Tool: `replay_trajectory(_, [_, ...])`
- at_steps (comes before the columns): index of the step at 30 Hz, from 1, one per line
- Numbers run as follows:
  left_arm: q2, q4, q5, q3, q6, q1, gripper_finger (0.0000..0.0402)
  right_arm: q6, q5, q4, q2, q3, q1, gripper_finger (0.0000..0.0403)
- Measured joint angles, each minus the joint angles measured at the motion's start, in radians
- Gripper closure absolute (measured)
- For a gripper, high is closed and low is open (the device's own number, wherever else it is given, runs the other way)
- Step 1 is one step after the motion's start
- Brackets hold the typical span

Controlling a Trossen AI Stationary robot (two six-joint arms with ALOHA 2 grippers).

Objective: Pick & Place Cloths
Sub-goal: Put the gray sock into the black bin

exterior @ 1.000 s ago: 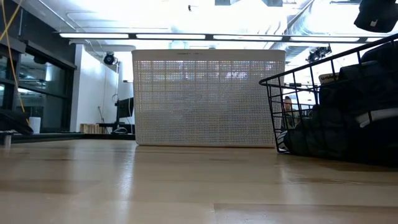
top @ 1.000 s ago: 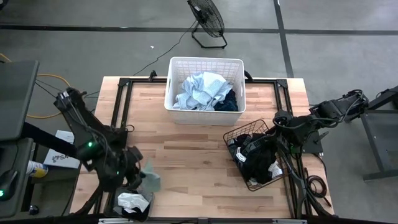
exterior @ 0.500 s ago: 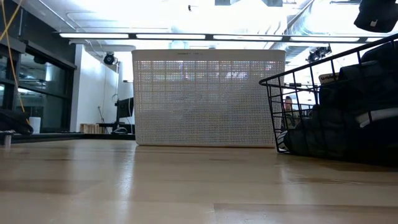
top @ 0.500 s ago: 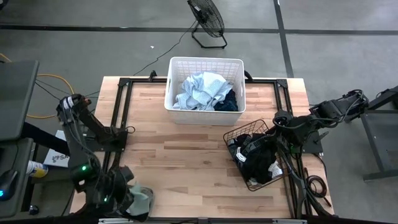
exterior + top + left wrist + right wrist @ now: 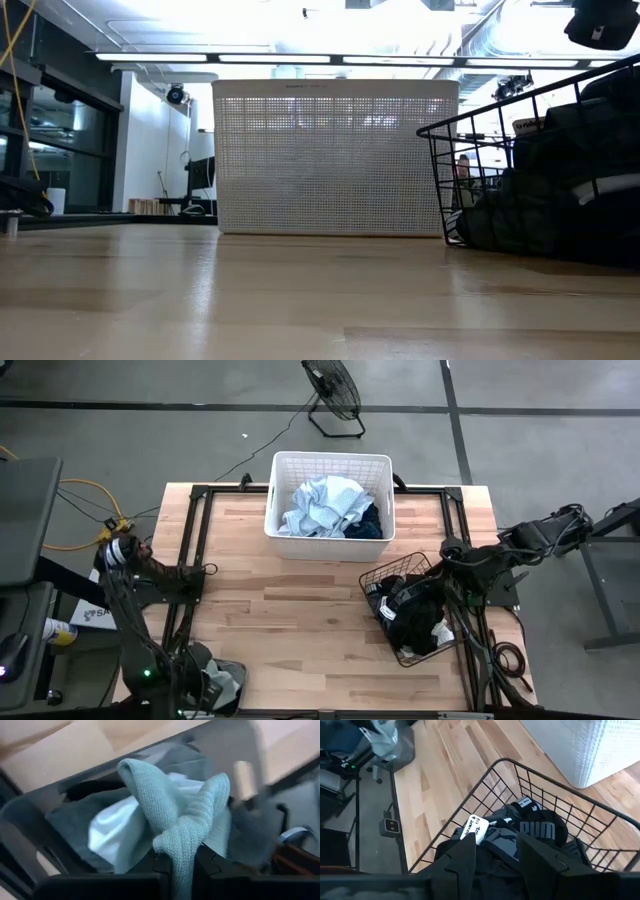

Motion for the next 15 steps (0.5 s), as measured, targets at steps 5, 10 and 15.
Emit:
replay_trajectory(5, [0.075, -0.02, 0.052, 0.0, -0.042, 0.003, 0.0376, -0.049, 0.007, 0.06, -0.024, 0.0, 0.0, 0.0269])
replay_trajectory(10, [0.125, -0.033, 0.079, 0.0, -0.047, 0.029, 0.0383, -0.146, 0.101, 0.195, -0.084, 0.0, 0.0, 0.0269])
replay_trajectory(15, [0.144, -0.039, 0.081, -0.008, -0.043, 0.056, 0.0383, -0.326, 0.127, 0.558, -0.142, -0.063, 0.0, 0.0269])
